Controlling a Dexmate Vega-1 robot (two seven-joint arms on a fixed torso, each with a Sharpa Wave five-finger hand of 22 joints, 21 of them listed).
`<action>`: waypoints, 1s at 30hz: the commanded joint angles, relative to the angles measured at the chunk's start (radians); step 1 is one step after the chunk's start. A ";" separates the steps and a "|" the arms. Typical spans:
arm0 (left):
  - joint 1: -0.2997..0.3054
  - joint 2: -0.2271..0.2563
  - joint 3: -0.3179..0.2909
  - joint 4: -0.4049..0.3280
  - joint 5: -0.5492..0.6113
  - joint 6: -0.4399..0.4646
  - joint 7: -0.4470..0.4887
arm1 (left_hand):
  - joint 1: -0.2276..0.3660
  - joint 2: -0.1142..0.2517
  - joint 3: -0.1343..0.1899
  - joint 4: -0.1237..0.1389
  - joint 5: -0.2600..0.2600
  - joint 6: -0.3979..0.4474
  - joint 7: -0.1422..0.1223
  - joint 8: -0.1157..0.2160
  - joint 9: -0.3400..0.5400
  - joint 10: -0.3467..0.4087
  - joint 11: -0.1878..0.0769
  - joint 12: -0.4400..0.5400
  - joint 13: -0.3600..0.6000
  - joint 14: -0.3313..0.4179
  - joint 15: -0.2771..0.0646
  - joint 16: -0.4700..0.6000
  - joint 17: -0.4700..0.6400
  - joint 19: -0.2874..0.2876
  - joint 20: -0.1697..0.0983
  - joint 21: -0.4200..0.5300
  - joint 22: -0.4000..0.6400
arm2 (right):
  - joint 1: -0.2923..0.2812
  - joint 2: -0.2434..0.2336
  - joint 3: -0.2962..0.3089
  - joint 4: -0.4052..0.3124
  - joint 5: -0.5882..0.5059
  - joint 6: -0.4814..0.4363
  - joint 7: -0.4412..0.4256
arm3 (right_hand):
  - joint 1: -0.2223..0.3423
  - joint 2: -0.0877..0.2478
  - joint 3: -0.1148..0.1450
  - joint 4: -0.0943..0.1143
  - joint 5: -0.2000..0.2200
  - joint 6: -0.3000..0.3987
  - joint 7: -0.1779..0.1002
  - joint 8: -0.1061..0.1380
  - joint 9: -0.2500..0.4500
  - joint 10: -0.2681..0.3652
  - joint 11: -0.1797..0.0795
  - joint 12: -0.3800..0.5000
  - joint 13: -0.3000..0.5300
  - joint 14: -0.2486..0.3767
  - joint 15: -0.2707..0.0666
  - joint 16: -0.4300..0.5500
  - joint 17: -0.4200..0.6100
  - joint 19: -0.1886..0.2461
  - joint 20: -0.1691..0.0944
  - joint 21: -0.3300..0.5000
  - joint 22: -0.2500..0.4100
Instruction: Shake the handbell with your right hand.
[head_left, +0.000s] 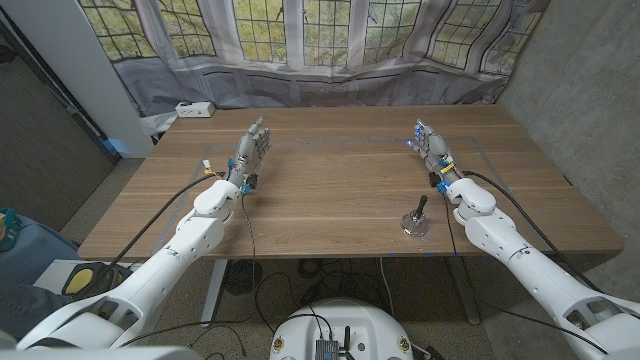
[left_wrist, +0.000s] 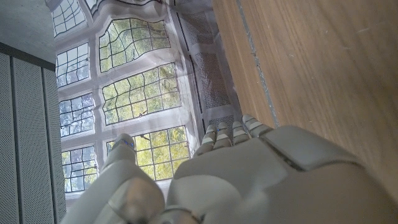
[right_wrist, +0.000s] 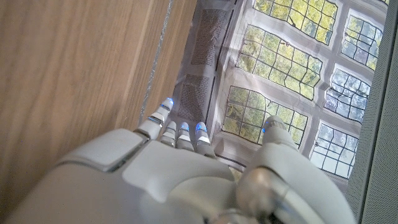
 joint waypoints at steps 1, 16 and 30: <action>-0.002 0.007 0.005 -0.019 0.010 -0.004 -0.005 | 0.014 0.004 0.008 0.000 0.005 0.005 0.024 0.007 0.001 0.004 0.006 0.008 0.003 0.006 0.012 0.006 0.002 0.004 0.009 0.007 0.001 | -0.013 -0.018 0.006 -0.022 -0.018 0.025 0.001 | 0.018 0.004 0.010 -0.007 0.008 -0.001 0.013 0.007 0.002 0.001 0.010 0.006 0.002 0.004 0.009 0.005 0.000 0.014 0.005 0.007 0.002; 0.046 0.036 -0.003 -0.108 0.014 0.011 0.022 | 0.022 0.014 0.011 -0.003 0.004 0.044 0.022 0.014 0.002 0.044 0.001 0.022 -0.001 0.038 0.014 0.013 0.002 0.028 0.019 0.018 0.001 | -0.105 -0.074 0.043 -0.133 -0.030 0.054 -0.034 | 0.047 -0.005 0.014 -0.026 0.012 0.072 0.015 0.026 0.003 0.073 0.005 0.026 0.002 0.092 0.008 0.029 -0.015 0.092 0.007 0.024 0.003; 0.089 0.065 -0.015 -0.164 0.007 0.027 0.032 | 0.026 0.017 0.011 -0.005 0.003 0.061 0.019 0.016 0.002 0.058 -0.001 0.025 -0.002 0.050 0.010 0.014 0.001 0.029 0.020 0.017 0.001 | -0.146 -0.087 0.064 -0.174 -0.039 0.080 -0.053 | 0.049 -0.014 0.003 -0.024 0.010 0.280 -0.023 0.068 0.006 0.232 -0.006 0.063 0.001 0.177 -0.017 0.040 -0.029 0.037 0.018 -0.012 0.004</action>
